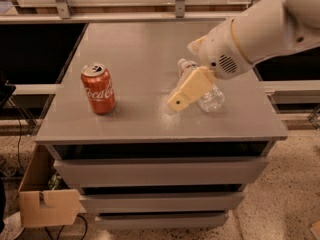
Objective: Knock coke can over
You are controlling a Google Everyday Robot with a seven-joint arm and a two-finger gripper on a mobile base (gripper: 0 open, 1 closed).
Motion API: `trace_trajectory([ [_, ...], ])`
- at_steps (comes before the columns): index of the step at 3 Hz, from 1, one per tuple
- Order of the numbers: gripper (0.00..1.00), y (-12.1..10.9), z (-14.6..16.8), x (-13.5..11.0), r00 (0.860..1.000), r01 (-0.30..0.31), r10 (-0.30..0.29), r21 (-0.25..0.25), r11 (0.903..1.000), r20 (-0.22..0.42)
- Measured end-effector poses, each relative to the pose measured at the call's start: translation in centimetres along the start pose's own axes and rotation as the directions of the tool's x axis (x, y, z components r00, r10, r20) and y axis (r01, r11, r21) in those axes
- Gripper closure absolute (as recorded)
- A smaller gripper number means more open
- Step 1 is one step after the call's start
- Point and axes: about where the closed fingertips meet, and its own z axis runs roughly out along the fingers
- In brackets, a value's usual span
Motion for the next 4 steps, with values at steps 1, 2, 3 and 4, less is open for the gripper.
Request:
trace_trajectory([
  [1,0.0,1.6,5.4,-0.7,0.991,-0.078,0.081,-0.033,0.9964,0.105],
  [2,0.0,0.3,5.9,-1.9,0.985,-0.088,0.084,0.025,0.9958,0.15],
  [3,0.0,0.9,5.8,-1.5,0.978,-0.104,0.094,0.045,0.9936,0.186],
  [4,0.0,0.7,7.4,-2.1,0.947,-0.134,0.11,0.06,0.9892,0.303],
])
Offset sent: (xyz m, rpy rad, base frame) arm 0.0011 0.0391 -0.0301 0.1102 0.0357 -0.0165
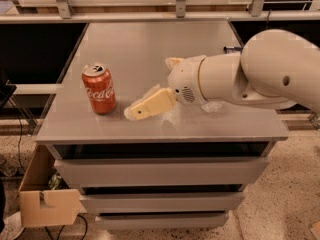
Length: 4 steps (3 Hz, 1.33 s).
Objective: Knock coke can over
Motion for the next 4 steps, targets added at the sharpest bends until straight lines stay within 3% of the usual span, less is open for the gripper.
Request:
trace_trajectory([
  [2,0.0,0.0,5.3,-1.6,0.979,-0.009,0.013,-0.024,0.9997,0.202],
  [4,0.0,0.7,9.5,-4.2,0.961,0.029,-0.006,-0.08,0.9964,0.275],
])
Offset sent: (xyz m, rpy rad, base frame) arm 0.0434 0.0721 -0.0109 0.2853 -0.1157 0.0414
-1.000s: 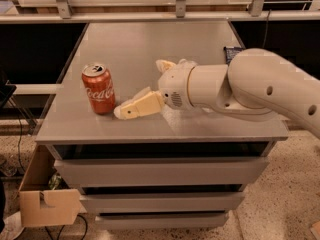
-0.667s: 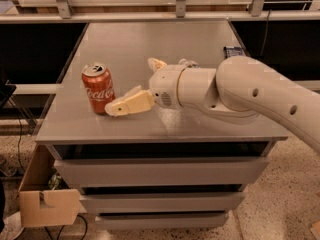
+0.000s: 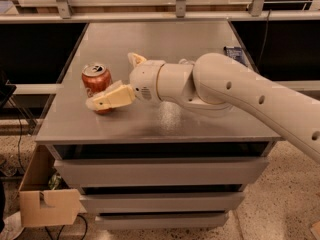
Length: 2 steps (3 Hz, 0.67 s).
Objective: Knock coke can over
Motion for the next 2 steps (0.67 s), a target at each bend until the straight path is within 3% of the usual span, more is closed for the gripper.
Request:
trace_trajectory([
  [1,0.0,0.6,2.0,-0.7,1.0,0.009,-0.008,-0.045,0.999,0.018],
  [2,0.15,1.1,3.4,-0.8,1.0,0.006,-0.004,-0.079,0.9969,0.025],
])
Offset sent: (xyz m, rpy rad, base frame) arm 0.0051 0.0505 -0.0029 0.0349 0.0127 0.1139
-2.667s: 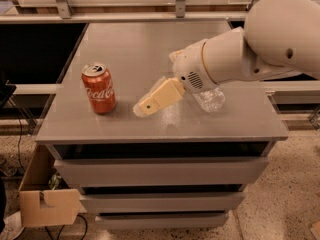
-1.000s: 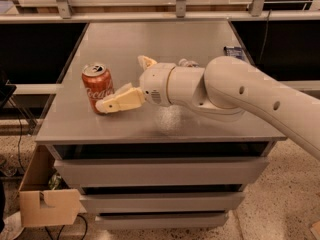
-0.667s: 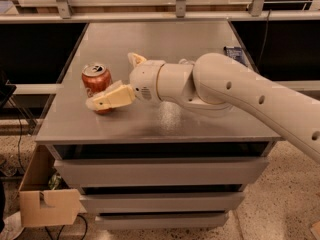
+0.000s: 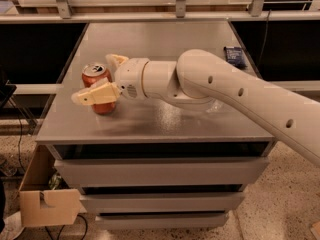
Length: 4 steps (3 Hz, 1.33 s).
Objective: Knock coke can over
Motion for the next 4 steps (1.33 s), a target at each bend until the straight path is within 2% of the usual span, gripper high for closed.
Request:
trace_trajectory([
  [2,0.61,0.87,1.18,1.11,0.999,-0.034,0.034,-0.045,0.9984,0.0],
  [3,0.85,0.89,0.97,1.19,0.999,-0.035,0.034,-0.049,0.9982,-0.008],
  [4,1.0,0.89,0.96,1.19,0.999,-0.035,0.034,-0.049,0.9982,-0.008],
])
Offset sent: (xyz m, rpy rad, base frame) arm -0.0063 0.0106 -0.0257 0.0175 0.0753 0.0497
